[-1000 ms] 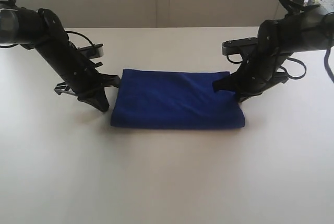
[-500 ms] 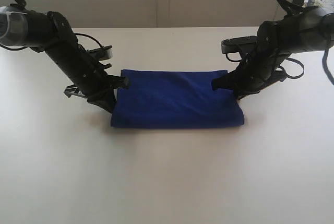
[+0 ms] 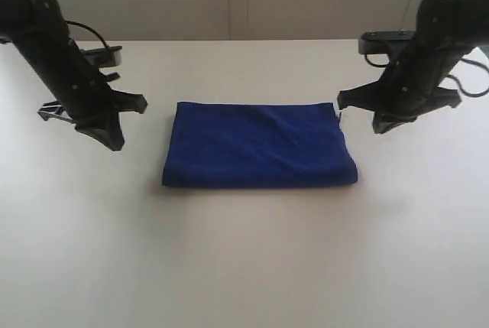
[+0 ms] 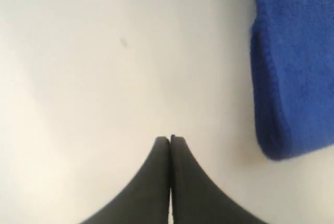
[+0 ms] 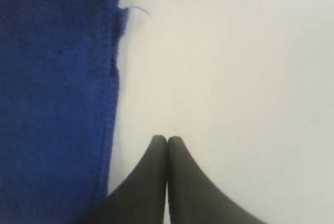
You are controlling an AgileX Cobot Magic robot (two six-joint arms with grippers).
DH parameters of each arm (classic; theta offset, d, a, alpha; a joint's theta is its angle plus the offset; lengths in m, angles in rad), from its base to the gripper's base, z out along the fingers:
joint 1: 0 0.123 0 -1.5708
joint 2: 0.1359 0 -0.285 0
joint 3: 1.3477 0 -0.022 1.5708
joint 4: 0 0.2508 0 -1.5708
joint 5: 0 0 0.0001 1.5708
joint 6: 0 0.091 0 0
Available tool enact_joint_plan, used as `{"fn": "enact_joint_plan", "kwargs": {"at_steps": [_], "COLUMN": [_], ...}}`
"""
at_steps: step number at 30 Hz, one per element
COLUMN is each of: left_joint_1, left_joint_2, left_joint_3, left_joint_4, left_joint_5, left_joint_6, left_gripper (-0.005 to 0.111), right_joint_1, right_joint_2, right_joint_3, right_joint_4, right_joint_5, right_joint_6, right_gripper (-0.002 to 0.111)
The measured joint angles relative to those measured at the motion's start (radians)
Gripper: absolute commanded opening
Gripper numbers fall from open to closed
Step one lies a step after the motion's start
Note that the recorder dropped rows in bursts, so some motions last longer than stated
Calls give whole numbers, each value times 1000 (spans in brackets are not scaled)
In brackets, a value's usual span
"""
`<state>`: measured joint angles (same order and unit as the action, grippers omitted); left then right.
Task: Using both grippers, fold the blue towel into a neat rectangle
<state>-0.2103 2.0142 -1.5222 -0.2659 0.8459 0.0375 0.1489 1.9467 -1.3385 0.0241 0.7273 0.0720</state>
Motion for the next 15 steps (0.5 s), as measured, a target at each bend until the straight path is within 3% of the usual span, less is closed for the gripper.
{"fn": "enact_joint_plan", "kwargs": {"at_steps": [4,11,15], "left_joint_1": [73,81,81], "left_joint_2": [-140,-672,-1031], "left_joint_3": [70,403,594], "left_joint_4": [17,22,20], "left_joint_5": [90,-24,-78], "left_joint_6": [-2,6,25], "left_gripper": [0,0,0], "right_joint_1": [-49,-48,-48], "right_joint_2": [-165,-732,-1183], "right_joint_3": [69,406,581], "right_joint_4": [-2,0,0], "right_joint_5": [119,125,77], "right_joint_6": [6,-6,-10], "right_gripper": [0,0,0]}}
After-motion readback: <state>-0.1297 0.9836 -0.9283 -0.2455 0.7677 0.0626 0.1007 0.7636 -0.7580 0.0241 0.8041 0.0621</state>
